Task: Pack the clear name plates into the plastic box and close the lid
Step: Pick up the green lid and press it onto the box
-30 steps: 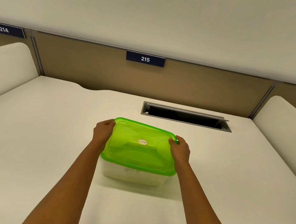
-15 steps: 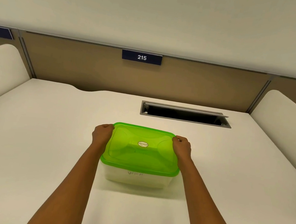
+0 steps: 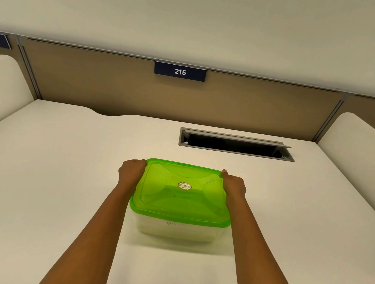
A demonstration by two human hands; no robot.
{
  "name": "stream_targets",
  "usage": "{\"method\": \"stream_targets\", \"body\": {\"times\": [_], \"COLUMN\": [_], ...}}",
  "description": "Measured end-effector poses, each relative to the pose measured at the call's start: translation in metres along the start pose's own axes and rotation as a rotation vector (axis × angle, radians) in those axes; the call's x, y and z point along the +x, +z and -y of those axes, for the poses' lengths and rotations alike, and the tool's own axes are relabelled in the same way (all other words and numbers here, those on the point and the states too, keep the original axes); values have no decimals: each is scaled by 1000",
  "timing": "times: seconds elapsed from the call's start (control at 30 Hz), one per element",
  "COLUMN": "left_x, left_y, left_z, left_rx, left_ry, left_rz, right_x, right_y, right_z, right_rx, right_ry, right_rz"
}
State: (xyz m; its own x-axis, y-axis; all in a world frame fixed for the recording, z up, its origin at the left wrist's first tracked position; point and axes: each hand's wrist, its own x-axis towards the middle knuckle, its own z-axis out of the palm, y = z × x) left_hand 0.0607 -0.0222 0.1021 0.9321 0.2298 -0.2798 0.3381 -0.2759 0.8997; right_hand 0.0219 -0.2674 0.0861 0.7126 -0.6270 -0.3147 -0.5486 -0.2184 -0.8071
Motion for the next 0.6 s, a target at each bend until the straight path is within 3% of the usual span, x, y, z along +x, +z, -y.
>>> {"method": "stream_targets", "body": {"times": [0.23,0.6], "left_x": [6,21], "left_y": [0,2], "left_z": [3,6], "left_rx": [-86,-212], "left_ry": [8,-184], "left_rz": [28,65], "right_x": [-6,-6], "right_y": [6,8], "right_z": [-2,-5], "right_rx": [-87,-123], "right_ry": [-80,-95], "right_rz": [-79,-122]}}
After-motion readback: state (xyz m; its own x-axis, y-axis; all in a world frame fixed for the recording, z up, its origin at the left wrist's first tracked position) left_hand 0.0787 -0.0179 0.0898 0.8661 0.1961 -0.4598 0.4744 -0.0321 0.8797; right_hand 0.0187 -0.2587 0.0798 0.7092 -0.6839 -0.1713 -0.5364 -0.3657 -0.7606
